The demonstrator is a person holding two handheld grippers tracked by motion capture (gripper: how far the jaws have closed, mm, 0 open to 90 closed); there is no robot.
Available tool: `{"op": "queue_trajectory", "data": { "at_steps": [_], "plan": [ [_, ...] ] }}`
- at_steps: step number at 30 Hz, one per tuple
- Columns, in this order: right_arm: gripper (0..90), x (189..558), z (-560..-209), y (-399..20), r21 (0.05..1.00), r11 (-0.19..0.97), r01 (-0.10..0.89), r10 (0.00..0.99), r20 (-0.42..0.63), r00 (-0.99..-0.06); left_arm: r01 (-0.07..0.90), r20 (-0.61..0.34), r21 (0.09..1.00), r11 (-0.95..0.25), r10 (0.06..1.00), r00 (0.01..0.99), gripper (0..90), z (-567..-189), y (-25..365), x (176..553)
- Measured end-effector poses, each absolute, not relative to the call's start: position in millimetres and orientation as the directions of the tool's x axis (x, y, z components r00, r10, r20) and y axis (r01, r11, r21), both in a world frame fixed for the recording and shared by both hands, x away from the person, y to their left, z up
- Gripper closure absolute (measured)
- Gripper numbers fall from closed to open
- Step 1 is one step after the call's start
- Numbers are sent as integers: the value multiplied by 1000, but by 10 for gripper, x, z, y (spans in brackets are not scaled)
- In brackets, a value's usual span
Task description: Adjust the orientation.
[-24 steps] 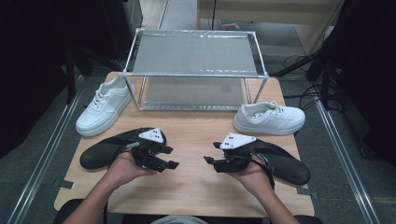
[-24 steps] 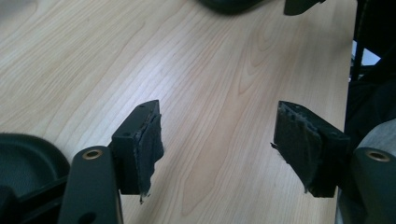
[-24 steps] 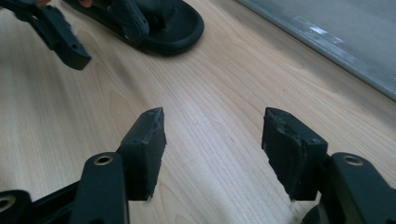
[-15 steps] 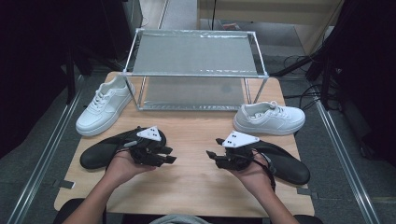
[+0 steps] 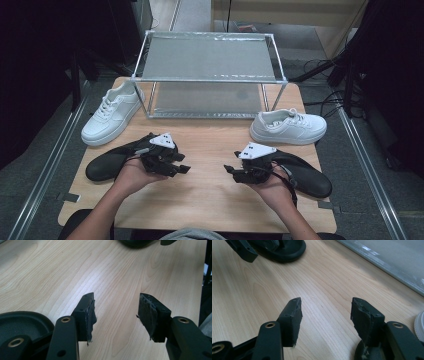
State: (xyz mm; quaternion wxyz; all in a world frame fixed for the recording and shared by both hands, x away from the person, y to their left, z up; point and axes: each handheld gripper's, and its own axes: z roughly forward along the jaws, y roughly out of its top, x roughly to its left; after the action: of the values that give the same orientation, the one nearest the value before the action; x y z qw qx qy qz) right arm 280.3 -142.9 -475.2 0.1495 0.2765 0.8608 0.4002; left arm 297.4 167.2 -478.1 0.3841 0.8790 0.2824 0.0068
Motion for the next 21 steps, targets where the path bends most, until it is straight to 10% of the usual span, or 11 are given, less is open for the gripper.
{"op": "queue_trajectory", "data": {
  "at_steps": [21],
  "plan": [
    [430,2895,-4764,-1333,771,507,384,546,58,-836,545,-217,656,-522,561,799,434,-4773,2036,2922]
  ]
}}
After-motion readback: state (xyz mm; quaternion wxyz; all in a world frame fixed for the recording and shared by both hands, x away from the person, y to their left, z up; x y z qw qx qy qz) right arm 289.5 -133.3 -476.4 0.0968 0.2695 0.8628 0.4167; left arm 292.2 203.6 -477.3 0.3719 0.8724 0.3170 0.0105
